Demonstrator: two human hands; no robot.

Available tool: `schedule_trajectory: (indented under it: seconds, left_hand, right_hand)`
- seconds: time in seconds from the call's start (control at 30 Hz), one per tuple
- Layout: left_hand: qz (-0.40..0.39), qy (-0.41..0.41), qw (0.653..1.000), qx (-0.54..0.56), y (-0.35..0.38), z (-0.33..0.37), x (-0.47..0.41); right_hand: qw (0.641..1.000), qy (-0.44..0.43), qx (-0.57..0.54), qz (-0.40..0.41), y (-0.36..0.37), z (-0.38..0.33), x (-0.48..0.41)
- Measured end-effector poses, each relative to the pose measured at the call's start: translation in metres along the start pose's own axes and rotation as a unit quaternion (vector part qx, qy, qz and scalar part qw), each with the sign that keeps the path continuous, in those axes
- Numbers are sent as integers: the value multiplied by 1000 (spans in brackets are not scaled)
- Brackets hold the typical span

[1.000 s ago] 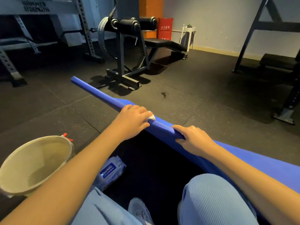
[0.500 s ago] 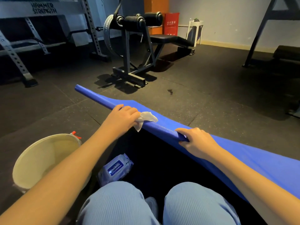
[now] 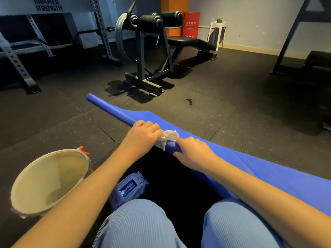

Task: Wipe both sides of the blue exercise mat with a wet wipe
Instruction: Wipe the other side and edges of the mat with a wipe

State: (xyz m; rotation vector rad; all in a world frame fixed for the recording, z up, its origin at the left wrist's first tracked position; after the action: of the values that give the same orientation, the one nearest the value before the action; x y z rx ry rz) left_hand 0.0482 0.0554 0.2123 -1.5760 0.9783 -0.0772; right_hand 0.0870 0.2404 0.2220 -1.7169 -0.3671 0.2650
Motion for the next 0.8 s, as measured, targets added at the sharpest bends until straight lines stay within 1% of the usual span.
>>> schedule_trajectory:
  seconds: [0.07, 0.13, 0.27, 0.4, 0.5, 0.53, 0.6, 0.67, 0.7, 0.8]
  left_hand:
    - [-7, -15, 1000, 6, -1, 1, 2]
    - [-16, -22, 1000, 11, -4, 4, -3]
    - [-47, -23, 997, 48, -12, -1, -13]
    - [-70, -21, 995, 69, -21, -3, -20]
    - [-38, -11, 998, 38, -21, -11, -24]
    - [-20, -23, 999, 30, -21, -18, -24]
    - [9, -70, 997, 35, -24, -32, -24]
    - [28, -98, 994, 44, -27, -29, -27]
    - [36, -93, 994, 50, -27, -22, -29]
    - [38, -36, 996, 68, -30, 1, -32]
  right_hand:
    - [999, -16, 29, -40, 0, -5, -2]
    - [998, -19, 30, -55, -4, -9, -7]
    - [1000, 6, 13, -17, -18, -7, -12]
    - [1000, 18, 11, -9, -27, -1, -10]
    - [1000, 30, 3, 7, -28, 1, -9]
    - [999, 32, 5, 16, -28, 2, -8]
    - [999, 32, 6, 29, -29, 3, -6]
    - [999, 36, 3, 29, -30, 4, -5]
    - [999, 41, -1, 25, -30, 4, -6]
    - [998, 56, -16, 20, -29, 3, -7]
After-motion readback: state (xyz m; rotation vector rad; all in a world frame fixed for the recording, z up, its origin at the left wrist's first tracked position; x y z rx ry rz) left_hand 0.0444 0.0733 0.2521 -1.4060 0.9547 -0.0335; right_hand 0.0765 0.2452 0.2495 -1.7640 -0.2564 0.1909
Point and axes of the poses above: each hand's wrist, its own x-axis away from the middle knuckle, its own y-axis out of the palm, z = x × y, the point moved 1 cm from there along -x, towards the middle knuckle, and after that the axes turned 5 degrees about -y, right-handed, at the moved point
